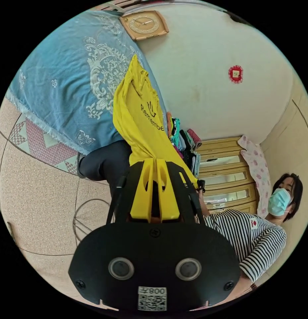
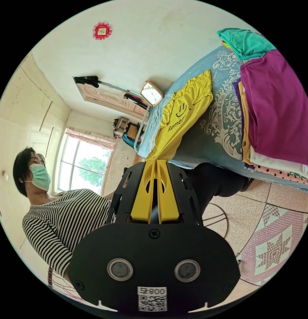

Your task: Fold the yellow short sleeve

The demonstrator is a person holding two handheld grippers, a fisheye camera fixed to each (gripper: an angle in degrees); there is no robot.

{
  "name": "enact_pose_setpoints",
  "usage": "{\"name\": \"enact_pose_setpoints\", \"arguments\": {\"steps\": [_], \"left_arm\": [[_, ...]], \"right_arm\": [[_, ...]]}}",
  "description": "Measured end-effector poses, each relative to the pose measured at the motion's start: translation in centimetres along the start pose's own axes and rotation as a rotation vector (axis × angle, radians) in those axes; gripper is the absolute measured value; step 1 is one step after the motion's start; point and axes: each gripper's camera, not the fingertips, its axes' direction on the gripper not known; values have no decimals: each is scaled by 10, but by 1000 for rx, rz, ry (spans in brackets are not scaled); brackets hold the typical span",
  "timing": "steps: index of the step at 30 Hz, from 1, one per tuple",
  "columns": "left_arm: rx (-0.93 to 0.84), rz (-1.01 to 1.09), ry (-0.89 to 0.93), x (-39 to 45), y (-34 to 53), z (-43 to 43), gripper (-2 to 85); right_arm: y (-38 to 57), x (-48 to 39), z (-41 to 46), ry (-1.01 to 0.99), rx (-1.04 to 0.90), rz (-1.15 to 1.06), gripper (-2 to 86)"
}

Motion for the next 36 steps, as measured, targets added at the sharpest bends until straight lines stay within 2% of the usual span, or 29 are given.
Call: {"name": "enact_pose_setpoints", "arguments": {"steps": [11,19,28,36], "left_arm": [[116,149,185,78,-7,-37,13],[131,-9,211,72,-15,-29,12],[138,36,231,111,-122,6,12],[162,141,208,162,-283,52,14]], "right_arm": [[-16,-38,-35,-115,102,-70,2],[-20,-37,-37,-95,97,30,2],[-127,-52,-25,-66,123,16,3],[-286,-73,-11,-14,151,-63,3]]}}
